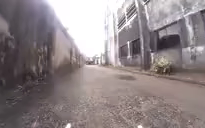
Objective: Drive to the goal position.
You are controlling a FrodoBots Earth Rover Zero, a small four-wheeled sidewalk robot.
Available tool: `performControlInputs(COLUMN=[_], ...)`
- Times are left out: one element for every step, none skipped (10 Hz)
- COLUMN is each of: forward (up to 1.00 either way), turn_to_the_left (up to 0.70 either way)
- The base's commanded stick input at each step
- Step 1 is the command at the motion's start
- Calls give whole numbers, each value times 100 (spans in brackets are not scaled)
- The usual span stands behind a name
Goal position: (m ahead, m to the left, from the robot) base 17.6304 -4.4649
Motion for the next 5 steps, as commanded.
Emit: performControlInputs(forward=[70, 70, 70, 70, 70], turn_to_the_left=[0, 0, 0, 27, 22])
